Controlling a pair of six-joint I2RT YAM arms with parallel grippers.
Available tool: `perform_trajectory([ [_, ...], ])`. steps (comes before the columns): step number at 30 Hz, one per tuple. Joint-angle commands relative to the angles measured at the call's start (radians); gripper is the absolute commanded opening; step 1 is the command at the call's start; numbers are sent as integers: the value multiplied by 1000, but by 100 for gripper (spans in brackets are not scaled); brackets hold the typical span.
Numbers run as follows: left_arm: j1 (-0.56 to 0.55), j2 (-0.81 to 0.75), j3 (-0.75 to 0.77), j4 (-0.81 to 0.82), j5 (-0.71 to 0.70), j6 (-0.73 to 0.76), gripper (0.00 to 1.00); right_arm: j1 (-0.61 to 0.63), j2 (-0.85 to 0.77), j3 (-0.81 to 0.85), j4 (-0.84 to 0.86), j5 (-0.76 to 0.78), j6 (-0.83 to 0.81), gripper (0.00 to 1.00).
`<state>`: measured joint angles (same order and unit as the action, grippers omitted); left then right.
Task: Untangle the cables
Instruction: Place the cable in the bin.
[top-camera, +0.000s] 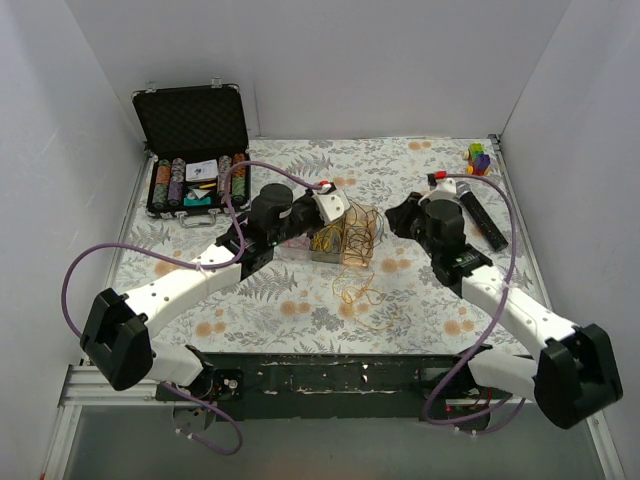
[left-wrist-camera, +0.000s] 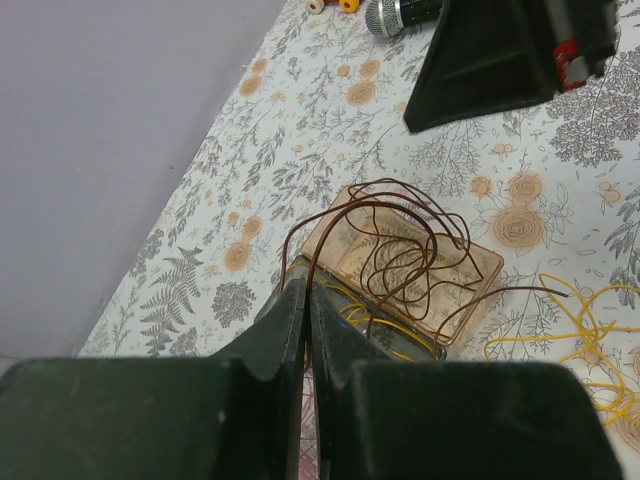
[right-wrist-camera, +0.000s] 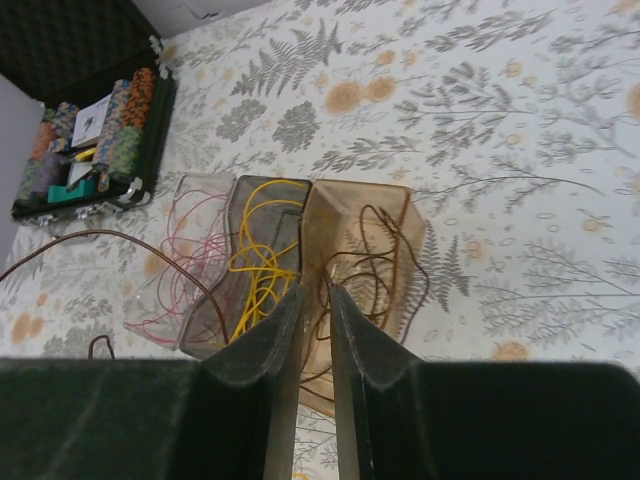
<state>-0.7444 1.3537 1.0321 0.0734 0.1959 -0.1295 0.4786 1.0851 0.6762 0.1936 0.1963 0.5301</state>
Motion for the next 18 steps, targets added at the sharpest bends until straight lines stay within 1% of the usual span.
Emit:
perform_trajectory([
  [1,-7,4,62,5,5,-7,0,0,123,53,170,-185,89,23],
  [2,-7,10,65,14,-4,-12,0,0,146,37,191,-189,111,22],
  [3,-9,16,68,22,-12,-16,0,0,162,19,210,-227,122,22],
  [8,-7,48,74,60,-45,-22,0,2,210,-36,230,-274,151,20],
  [12,-9,84,82,92,-56,-21,0,2,251,-32,211,-307,146,20],
  [18,-7,145,118,144,-84,-28,0,14,282,-52,233,-344,159,18],
])
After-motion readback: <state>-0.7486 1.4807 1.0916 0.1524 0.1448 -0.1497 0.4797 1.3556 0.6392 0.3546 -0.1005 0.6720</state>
